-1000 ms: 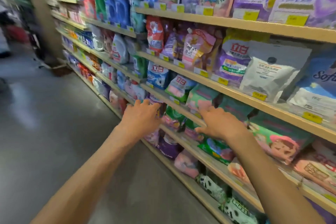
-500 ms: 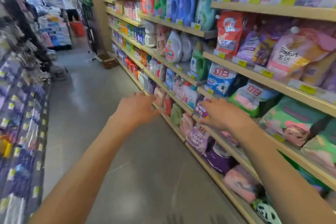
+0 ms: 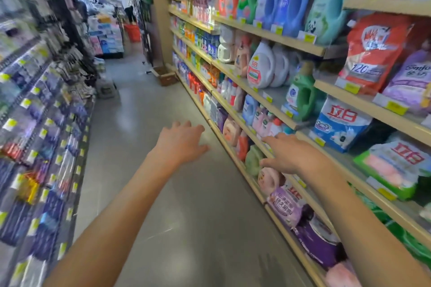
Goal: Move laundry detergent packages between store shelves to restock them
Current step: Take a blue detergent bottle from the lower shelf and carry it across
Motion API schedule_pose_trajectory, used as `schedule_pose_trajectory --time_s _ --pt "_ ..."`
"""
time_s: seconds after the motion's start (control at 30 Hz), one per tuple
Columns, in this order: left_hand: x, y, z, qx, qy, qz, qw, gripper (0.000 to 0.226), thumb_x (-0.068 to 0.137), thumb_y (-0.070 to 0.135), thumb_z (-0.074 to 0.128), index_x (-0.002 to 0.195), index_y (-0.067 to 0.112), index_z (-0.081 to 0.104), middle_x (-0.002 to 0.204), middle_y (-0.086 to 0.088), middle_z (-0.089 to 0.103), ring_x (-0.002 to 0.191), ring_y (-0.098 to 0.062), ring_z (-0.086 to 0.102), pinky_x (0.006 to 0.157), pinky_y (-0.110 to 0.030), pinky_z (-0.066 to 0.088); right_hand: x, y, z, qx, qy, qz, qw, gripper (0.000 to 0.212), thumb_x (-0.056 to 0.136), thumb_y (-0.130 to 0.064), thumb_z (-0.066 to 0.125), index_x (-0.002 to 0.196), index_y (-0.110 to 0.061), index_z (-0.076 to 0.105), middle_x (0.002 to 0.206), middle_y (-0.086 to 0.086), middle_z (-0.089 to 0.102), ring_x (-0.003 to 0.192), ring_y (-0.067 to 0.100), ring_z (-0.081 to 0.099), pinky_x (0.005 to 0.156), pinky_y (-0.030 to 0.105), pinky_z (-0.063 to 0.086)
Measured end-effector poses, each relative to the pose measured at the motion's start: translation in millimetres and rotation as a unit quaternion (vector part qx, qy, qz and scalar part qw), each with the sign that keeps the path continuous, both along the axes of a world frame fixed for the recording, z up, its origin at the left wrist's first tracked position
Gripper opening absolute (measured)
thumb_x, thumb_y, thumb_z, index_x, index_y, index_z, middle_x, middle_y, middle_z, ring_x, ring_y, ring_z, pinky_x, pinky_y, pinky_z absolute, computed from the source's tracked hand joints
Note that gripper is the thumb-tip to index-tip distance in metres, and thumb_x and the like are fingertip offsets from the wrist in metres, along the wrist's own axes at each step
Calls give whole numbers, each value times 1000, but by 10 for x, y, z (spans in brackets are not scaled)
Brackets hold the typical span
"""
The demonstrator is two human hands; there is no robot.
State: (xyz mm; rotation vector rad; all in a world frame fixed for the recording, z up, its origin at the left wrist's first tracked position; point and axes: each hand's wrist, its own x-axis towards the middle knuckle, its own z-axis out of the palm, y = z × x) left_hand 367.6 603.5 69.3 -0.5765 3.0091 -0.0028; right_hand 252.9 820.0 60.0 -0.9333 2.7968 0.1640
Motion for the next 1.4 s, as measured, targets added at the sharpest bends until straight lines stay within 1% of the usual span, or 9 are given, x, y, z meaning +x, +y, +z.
schedule_pose_trajectory --time_s 0.27,0.4,0.5,0.6,0.77,0.97,1.13,1.27,1.4 --pt "-1199 -636 150 -14 13 9 1000 60 98 57 48 151 30 38 146 -7 47 137 -32 42 107 -46 42 -1190 -772 -35 -28 -7 22 999 62 92 -52 57 144 -23 40 143 12 46 133 35 43 102 46 43" --pt "-1697 -943 132 -22 6 -5 1000 58 98 56 48 149 31 40 143 -5 50 134 -30 45 102 -42 42 -1646 -1088 -47 -32 -22 27 999 54 90 -52 58 134 -24 47 140 13 45 132 35 44 103 49 43" --pt "-2005 -1193 120 -25 13 -7 1000 57 98 56 48 148 29 41 141 -5 51 132 -30 46 100 -42 44 -1930 -1321 -55 -25 -23 23 999 55 90 -52 58 136 -24 45 141 12 46 131 35 44 102 49 43" --pt "-2288 -1449 88 -24 22 -11 999 57 98 57 48 146 28 43 140 -5 52 132 -30 47 97 -43 45 -2177 -1582 -59 -25 -10 13 1000 60 91 -53 56 142 -24 41 145 11 43 133 34 41 101 47 43" --pt "-2704 -1963 -10 -14 -2 -27 1000 58 97 58 48 147 29 43 142 -5 52 132 -31 46 98 -44 45 -2531 -2131 -119 7 -17 17 1000 51 91 -49 56 134 -24 47 143 11 42 138 34 33 105 48 38" --pt "-3246 -2868 -35 -13 0 -40 999 55 97 57 48 143 26 45 140 -6 52 131 -31 46 99 -45 44 -2970 -2992 -99 4 10 10 1000 56 92 -52 54 139 -25 42 142 10 43 131 33 42 103 46 39" --pt "-3716 -3556 -94 -11 12 -59 998 55 98 57 47 143 26 45 139 -6 52 130 -32 47 98 -44 44 -3355 -3655 -140 7 -10 -19 1000 59 94 -53 53 145 -27 37 148 9 40 136 33 38 103 45 37" --pt "-4046 -3955 -198 -3 0 -77 997 55 98 56 48 144 26 45 139 -6 52 129 -32 48 99 -45 44 -3659 -4026 -223 5 -25 -38 999 61 93 -54 53 147 -31 35 151 8 38 137 33 37 104 48 38" --pt "-4340 -4271 -313 9 -14 -94 995 55 98 56 46 146 28 42 141 -5 51 132 -30 46 99 -43 43 -3946 -4310 -331 7 -28 -48 998 67 93 -56 51 152 -34 27 157 5 31 142 31 32 105 47 36"
